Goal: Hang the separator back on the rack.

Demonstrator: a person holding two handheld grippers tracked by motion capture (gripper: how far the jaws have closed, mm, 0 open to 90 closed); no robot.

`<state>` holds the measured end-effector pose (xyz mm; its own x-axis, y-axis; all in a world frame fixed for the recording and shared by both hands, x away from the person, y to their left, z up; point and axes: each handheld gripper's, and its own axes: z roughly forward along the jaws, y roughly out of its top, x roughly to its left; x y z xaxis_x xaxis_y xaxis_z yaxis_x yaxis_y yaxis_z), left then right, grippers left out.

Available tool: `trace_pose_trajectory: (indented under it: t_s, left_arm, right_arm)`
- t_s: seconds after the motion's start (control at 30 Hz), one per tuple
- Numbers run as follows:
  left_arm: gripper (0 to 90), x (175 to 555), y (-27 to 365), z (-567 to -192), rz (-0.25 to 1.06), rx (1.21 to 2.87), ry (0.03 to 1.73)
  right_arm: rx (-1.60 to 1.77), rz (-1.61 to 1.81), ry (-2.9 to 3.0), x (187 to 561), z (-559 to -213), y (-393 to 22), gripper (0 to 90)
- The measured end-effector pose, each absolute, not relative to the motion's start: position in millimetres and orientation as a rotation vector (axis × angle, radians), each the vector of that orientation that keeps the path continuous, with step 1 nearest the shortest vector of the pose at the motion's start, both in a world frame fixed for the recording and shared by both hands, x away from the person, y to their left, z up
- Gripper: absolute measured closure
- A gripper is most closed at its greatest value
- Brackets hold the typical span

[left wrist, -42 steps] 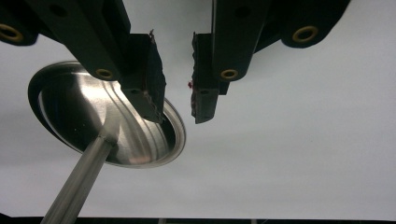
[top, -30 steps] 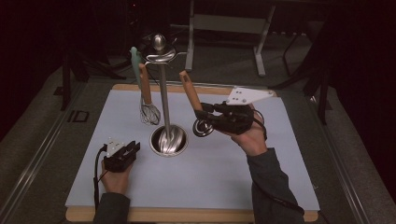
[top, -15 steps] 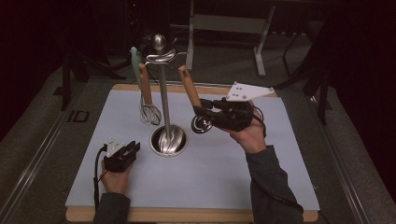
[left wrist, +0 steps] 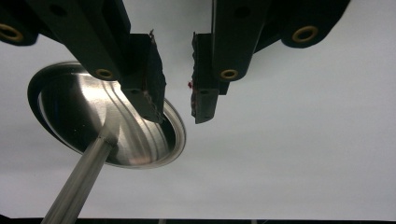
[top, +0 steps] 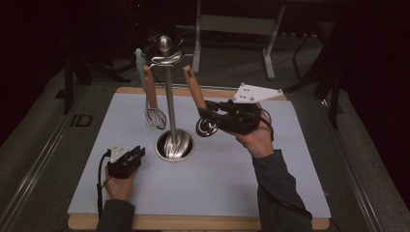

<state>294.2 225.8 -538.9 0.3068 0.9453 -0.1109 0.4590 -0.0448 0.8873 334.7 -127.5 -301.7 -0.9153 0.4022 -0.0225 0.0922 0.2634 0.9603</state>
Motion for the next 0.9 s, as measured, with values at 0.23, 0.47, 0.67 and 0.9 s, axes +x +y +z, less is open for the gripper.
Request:
trace_pose_trajectory:
  t_s: [0.23,0.47,0.67,0.9]
  left_arm:
    - [74.0,294,226,-539,0.665,1.657,1.293]
    - [74.1,294,226,-539,0.664,1.656,1.294]
    - [74.1,294,226,-539,0.665,1.656,1.294]
    - [74.1,294,226,-539,0.664,1.656,1.294]
  right_arm:
    - [0.462,1.7,2.277,335,-303,-124,71.1]
    - [0.458,1.7,2.287,337,-304,-117,71.0]
    - [0.464,1.708,2.289,338,-304,-115,71.1]
    - [0.458,1.705,2.303,340,-304,-112,71.0]
